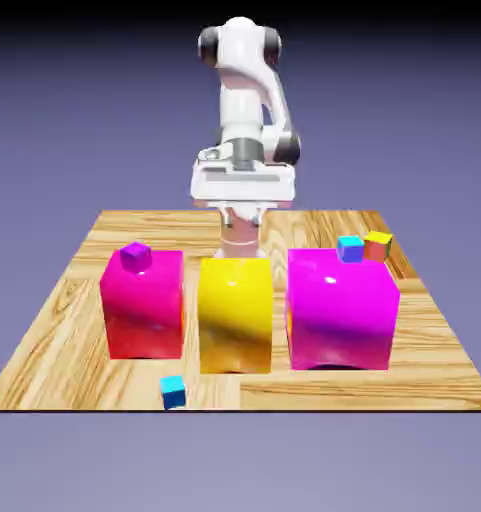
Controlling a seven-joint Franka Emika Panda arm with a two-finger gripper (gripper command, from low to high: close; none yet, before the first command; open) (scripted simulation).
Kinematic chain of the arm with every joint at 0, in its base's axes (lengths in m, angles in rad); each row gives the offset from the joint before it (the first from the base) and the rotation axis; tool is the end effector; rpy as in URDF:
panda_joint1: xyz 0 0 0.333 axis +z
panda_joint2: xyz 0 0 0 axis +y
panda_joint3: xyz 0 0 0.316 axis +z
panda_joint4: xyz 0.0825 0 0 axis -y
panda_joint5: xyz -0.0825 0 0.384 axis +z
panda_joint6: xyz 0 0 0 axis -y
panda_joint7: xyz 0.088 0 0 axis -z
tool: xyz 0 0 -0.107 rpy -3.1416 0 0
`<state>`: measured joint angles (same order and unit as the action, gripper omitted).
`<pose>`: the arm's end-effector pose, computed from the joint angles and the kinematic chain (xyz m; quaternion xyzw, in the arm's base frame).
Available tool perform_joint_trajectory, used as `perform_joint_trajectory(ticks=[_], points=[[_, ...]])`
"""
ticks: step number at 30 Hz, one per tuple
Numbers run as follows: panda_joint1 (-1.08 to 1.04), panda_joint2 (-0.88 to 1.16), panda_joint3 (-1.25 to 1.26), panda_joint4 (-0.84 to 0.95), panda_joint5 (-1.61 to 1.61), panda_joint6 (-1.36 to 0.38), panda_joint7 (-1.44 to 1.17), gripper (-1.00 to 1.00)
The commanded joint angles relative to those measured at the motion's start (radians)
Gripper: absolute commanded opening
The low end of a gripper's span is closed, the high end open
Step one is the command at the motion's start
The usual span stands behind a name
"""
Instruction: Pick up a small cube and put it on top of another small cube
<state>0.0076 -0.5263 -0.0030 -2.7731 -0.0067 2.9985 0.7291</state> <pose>0.4011 0.0023 0.4537 -0.8708 0.3270 -0.3430 0.1308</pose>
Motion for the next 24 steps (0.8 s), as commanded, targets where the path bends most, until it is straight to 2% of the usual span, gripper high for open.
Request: perform_joint_trajectory(ticks=[1, 24], points=[[-0.004, 0.036, -0.003, 0.031, -0.006, -0.032, -0.01, 0.0], [-0.087, 0.87, -0.06, 0.735, -0.132, -0.767, -0.236, 0.0]])
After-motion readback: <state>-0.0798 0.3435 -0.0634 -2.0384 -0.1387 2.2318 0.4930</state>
